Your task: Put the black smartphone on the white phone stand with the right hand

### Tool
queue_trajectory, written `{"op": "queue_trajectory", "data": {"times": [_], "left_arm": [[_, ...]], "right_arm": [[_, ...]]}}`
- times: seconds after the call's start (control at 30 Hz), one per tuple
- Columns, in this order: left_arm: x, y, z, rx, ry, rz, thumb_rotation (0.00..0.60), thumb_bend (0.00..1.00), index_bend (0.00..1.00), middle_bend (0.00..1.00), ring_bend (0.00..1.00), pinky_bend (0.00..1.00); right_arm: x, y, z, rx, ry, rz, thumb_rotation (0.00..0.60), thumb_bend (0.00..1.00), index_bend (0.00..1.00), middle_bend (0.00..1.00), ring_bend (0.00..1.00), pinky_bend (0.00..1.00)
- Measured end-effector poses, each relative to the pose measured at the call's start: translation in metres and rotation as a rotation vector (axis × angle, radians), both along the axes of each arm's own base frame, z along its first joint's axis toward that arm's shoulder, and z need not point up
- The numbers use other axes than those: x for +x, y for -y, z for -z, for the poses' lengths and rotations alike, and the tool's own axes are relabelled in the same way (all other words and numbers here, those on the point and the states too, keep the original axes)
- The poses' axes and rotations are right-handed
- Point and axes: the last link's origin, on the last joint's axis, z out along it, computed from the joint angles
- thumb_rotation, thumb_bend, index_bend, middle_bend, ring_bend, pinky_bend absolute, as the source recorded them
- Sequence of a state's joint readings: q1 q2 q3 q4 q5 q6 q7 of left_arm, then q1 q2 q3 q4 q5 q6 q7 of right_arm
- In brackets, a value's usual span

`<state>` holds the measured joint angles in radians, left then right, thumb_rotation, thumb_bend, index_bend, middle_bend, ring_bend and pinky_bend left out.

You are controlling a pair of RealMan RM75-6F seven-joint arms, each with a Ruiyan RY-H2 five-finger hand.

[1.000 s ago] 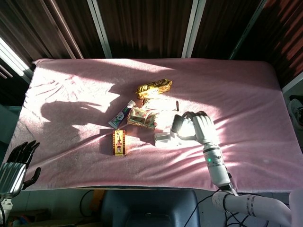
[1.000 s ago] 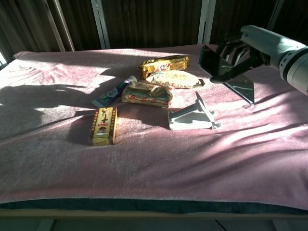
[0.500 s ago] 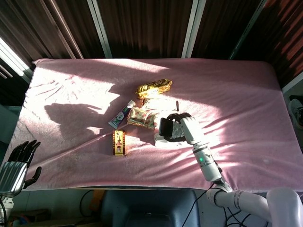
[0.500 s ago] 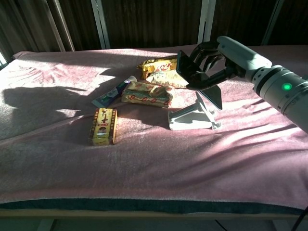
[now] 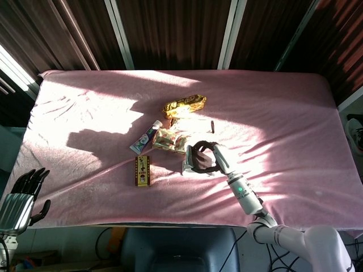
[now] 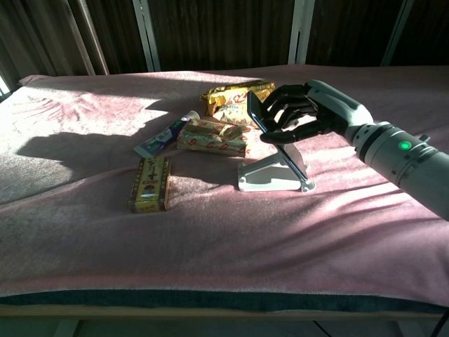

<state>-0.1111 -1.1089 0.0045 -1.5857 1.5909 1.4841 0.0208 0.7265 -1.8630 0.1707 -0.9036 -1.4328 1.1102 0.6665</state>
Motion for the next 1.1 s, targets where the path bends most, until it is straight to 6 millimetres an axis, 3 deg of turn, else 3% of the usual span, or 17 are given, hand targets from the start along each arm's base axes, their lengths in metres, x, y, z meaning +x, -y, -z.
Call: {"op": "queue_trajectory", "data": {"times": [0.63,0.73,0.8,0.97,1.1], "left_arm": [[0.000,0.001,-0.001,-0.005,0.005,0.002,0.600,0.41,0.00,0.06,0.04,0.12],[0.000,0.002,0.000,-0.006,0.005,0.002,0.600,0.41,0.00,0.06,0.04,0.12],[0.000,0.002,0.000,-0.006,0.005,0.001,0.600,0.41,0.00,0.06,0.04,0.12],[0.000,0.001,0.000,-0.008,0.006,0.002,0.600,0.41,0.00,0.06,0.04,0.12],[0.001,0.002,-0.001,-0.005,0.009,0.012,0.600,0.41,0.00,0.07,0.05,0.12]], "right_arm": [[-0.009,0.001,0.010,0.006,0.004,-0.017,0.600,0.26,1.00,0.75,0.62,0.45],[-0.011,0.001,0.010,0.002,-0.002,-0.017,0.600,0.26,0.96,0.75,0.62,0.46],[-0.012,0.001,0.010,-0.001,-0.009,-0.021,0.600,0.26,0.84,0.72,0.57,0.45],[-0.014,0.001,0.009,-0.004,-0.033,-0.030,0.600,0.26,0.33,0.43,0.30,0.41],[-0.015,0.001,0.007,-0.001,-0.059,-0.024,0.600,0.25,0.10,0.33,0.21,0.36]]}}
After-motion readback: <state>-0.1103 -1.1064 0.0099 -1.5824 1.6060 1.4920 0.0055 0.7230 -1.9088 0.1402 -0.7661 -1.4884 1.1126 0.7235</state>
